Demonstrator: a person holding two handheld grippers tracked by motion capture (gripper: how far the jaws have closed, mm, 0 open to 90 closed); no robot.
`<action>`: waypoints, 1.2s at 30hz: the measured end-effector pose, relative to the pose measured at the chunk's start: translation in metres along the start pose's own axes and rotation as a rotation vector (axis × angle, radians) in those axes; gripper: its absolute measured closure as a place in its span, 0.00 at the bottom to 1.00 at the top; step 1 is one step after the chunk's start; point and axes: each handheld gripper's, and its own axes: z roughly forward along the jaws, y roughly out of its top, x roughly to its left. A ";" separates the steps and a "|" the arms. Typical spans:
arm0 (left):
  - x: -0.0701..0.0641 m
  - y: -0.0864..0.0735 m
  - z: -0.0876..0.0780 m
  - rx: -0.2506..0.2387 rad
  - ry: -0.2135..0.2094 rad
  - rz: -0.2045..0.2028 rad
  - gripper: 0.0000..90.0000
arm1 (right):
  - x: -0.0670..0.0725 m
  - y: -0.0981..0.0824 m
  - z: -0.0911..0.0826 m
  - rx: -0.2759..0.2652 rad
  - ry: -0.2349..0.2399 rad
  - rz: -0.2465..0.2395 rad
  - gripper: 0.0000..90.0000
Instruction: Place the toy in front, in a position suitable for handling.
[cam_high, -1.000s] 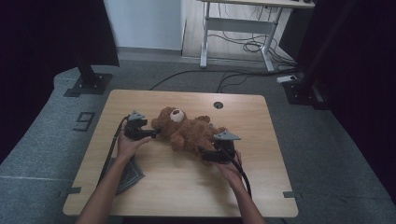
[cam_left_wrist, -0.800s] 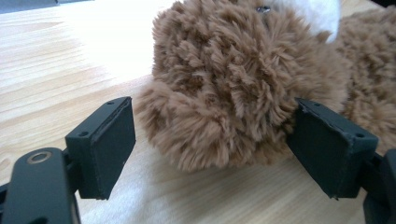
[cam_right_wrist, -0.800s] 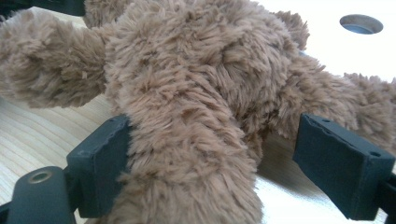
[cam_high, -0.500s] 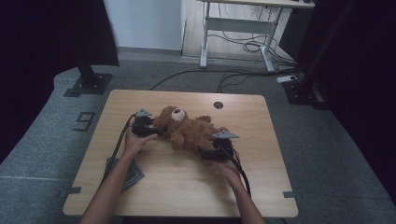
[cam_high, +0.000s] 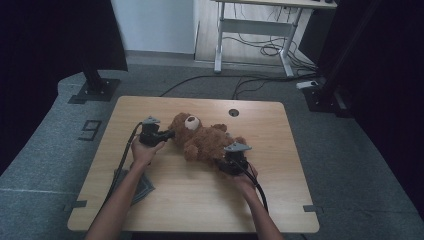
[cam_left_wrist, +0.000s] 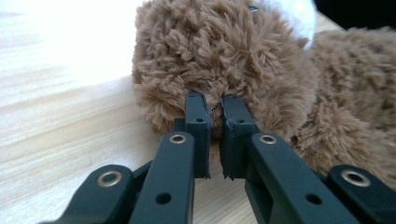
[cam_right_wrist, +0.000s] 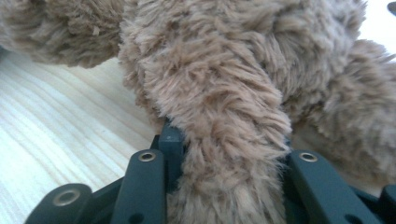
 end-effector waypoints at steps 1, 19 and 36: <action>-0.001 0.001 -0.002 -0.008 -0.007 0.000 0.93 | 0.000 0.000 0.000 0.000 0.000 0.000 0.70; -0.031 0.011 -0.040 -0.113 -0.086 0.071 0.94 | -0.009 0.009 -0.029 -0.091 -0.109 -0.077 0.76; -0.067 -0.015 -0.080 -0.159 -0.140 0.125 0.94 | -0.016 0.017 -0.065 -0.172 -0.126 -0.169 0.76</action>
